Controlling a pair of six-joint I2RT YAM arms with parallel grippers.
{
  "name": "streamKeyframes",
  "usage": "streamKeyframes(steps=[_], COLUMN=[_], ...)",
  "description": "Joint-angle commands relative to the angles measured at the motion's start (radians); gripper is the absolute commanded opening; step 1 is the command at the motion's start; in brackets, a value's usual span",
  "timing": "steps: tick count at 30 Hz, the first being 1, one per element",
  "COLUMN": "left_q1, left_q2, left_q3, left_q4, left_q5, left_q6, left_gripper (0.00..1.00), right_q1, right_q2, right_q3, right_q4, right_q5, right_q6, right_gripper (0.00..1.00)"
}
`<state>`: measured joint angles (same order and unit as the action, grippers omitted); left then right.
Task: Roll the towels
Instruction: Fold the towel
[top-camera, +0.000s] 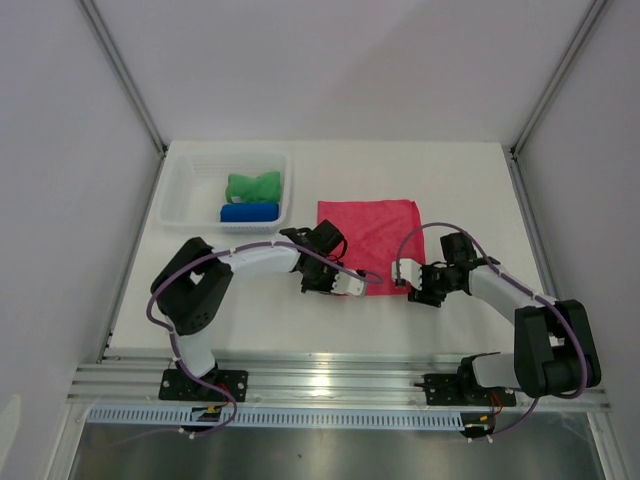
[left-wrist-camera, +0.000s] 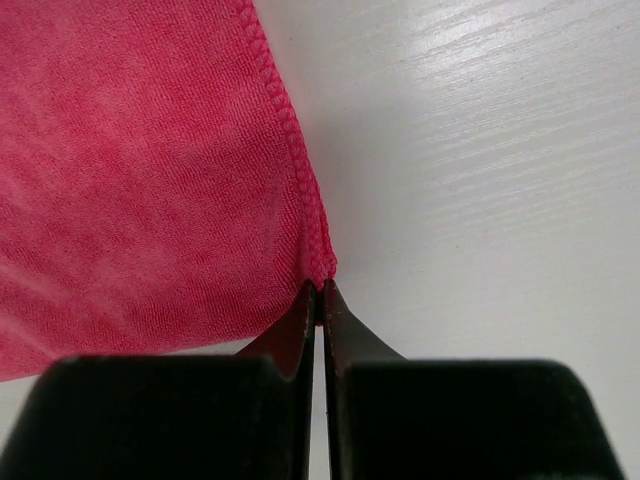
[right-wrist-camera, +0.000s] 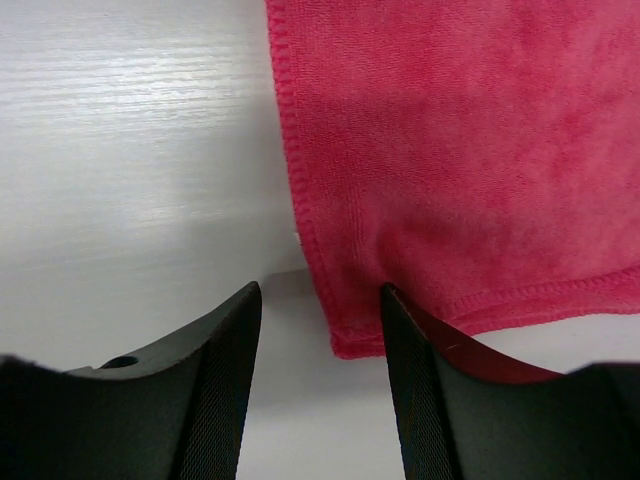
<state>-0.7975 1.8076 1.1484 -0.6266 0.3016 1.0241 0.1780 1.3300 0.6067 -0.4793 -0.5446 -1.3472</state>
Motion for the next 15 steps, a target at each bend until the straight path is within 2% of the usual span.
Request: streamKeyframes(steps=[1,7,12,14,15], left_q1=[0.012,0.024,0.038,0.046,0.049], left_q2=[0.004,0.018,0.021,0.021,0.021], left_q3=[0.048,0.079,0.093,0.093,0.094], left_q4=[-0.033,-0.056,-0.071,-0.074,-0.077], left_q5=[0.048,0.077,0.097,0.111,0.119], left_q6=[-0.022,-0.038,-0.059,-0.070,-0.082], left_gripper=[0.01,0.01,0.01,0.01,0.01], right_q1=[0.009,0.012,0.014,0.014,0.014], right_q2=[0.020,0.012,0.037,0.035,0.034], right_q3=[0.016,-0.021,-0.027,-0.028,-0.028], right_q4=[0.036,0.079,0.085,0.077,0.076], right_q5=[0.093,0.120,0.149,0.143,0.137], right_q6=[-0.018,-0.006,-0.027,-0.033,-0.032], right_gripper=[0.54,0.53,0.34,0.30,0.24])
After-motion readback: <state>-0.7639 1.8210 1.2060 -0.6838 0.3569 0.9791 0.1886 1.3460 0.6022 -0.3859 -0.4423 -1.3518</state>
